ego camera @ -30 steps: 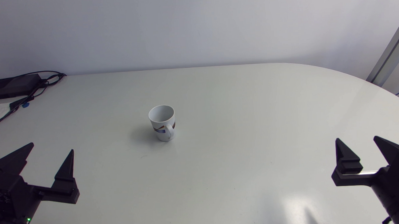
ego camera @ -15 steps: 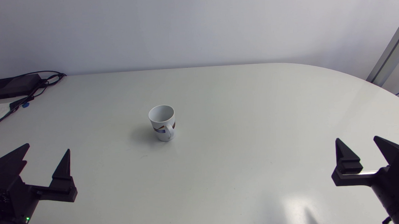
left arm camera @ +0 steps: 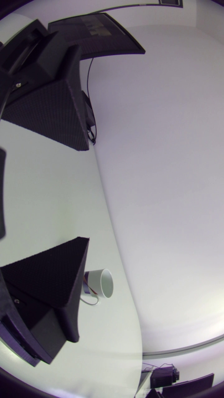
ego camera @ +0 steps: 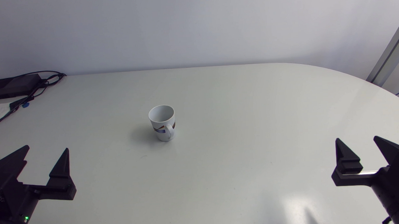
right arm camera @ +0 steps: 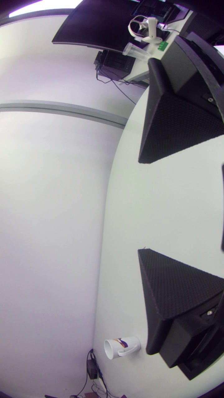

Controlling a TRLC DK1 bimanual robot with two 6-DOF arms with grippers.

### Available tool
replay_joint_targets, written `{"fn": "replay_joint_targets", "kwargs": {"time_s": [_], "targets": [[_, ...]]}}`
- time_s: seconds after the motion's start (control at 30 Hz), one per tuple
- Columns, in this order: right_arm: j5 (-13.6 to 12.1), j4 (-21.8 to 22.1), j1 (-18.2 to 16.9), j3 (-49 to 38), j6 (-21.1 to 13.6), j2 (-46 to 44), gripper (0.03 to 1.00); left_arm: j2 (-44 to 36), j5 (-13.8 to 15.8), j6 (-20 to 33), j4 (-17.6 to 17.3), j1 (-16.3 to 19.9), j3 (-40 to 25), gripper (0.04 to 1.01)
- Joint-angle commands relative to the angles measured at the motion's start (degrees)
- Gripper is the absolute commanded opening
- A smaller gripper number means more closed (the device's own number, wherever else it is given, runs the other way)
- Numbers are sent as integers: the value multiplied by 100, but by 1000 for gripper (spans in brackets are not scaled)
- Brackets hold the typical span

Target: Pick up the white golf ball from the table and place it into the cup.

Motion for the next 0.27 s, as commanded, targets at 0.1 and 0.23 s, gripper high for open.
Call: {"fn": "replay_joint_targets", "kwargs": {"time_s": [0.1, 0.23], "targets": [[3, -238, -9, -179, 125, -36, 964, -113, -19, -876, 1, 54, -121, 993], [3, -238, -9, -179, 125, -36, 964, -113, -19, -1421, -17, 54, -112, 993]]}}
